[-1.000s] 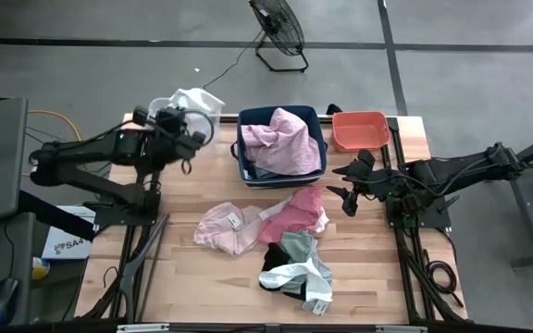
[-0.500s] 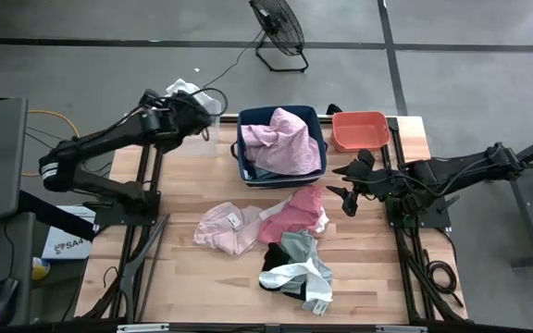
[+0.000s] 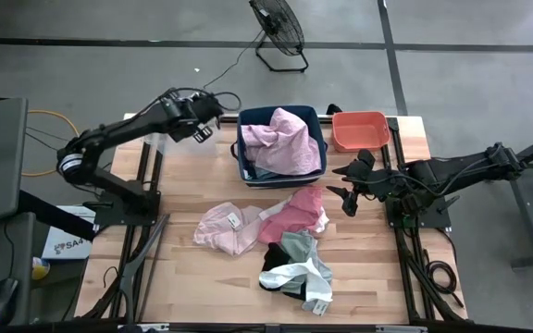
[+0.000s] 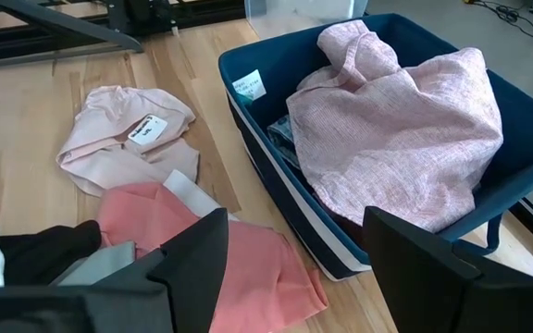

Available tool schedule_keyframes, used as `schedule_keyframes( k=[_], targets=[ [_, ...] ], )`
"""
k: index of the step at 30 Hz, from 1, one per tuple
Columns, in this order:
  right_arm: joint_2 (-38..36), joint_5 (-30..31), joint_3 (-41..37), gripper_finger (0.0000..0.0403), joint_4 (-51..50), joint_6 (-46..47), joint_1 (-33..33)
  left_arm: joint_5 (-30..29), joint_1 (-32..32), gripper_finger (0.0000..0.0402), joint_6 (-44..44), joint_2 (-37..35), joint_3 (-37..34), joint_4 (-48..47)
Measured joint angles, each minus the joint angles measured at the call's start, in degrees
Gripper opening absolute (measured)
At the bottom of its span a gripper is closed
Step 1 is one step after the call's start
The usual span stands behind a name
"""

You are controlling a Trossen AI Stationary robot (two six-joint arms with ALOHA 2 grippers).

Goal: Pick & Place Cloths
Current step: Put the white underwear into the transparent bin

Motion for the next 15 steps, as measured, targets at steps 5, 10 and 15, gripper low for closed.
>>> schedule_keyframes(
  k=[5,10,15],
  targets=[
    [0.0,0.0,0.0,0.0242,0.0,0.0,0.0,11.8,5.6,0.0001,-2.5,0.0,0.0,-0.3],
    [0.0,0.0,0.0,0.0242,0.0,0.0,0.0,21.8,10.6,0.0001,-7.5,0.1,0.0,-1.3],
    [0.0,0.0,0.0,0.0242,0.0,0.3,0.0,26.6,14.1,0.0001,-14.5,0.3,0.0,-4.8]
  ],
)
